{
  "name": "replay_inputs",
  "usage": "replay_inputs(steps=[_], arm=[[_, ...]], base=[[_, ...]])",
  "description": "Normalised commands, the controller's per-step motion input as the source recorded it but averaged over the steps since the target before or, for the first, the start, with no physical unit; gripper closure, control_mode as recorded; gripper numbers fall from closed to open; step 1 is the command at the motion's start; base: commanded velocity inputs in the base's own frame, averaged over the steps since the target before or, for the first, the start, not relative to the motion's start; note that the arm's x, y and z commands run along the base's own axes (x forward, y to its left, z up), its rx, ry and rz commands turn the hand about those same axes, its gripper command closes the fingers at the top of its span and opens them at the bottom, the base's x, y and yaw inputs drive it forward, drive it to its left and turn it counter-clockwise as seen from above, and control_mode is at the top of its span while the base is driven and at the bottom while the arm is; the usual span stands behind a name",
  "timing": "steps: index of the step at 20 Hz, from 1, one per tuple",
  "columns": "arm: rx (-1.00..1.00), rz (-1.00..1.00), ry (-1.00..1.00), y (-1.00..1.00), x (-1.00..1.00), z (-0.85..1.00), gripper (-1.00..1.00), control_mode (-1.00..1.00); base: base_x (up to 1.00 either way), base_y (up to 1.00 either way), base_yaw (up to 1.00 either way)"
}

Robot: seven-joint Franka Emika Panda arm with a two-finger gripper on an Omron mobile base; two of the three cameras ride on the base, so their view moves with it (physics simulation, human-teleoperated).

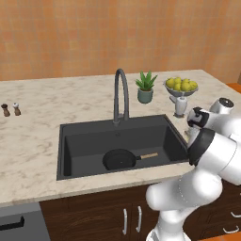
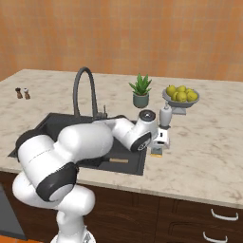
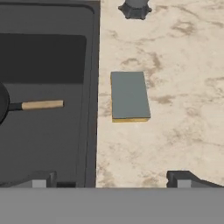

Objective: Pick the pan and sponge and place them into the sink. Then turn on the water.

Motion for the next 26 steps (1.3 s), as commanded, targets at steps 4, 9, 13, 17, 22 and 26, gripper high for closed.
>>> replay_inputs(steps=[4, 9, 13, 17, 22, 26], arm=[[0.02, 0.00, 0.00, -0.08, 0.25, 0.00, -1.00, -1.00], [0.00, 0.00, 0.01, 0.00, 0.28, -0.06, -1.00, -1.00], [0.00, 0.00, 0.10, 0.00, 0.26, -0.32, -1.00, -1.00], [0.00, 0.00, 0.11, 0.00, 0.25, -0.31, -1.00, -1.00], [0.00, 0.00, 0.05, 0.00, 0.31, -0.13, -1.00, -1.00], [0.00, 0.00, 0.06, -0.01, 0.31, -0.23, -1.00, -1.00]], base=[[0.00, 0.00, 0.00], [0.00, 0.00, 0.00], [0.00, 0.00, 0.00], [0.00, 0.00, 0.00], [0.00, 0.00, 0.00], [0.00, 0.00, 0.00]])
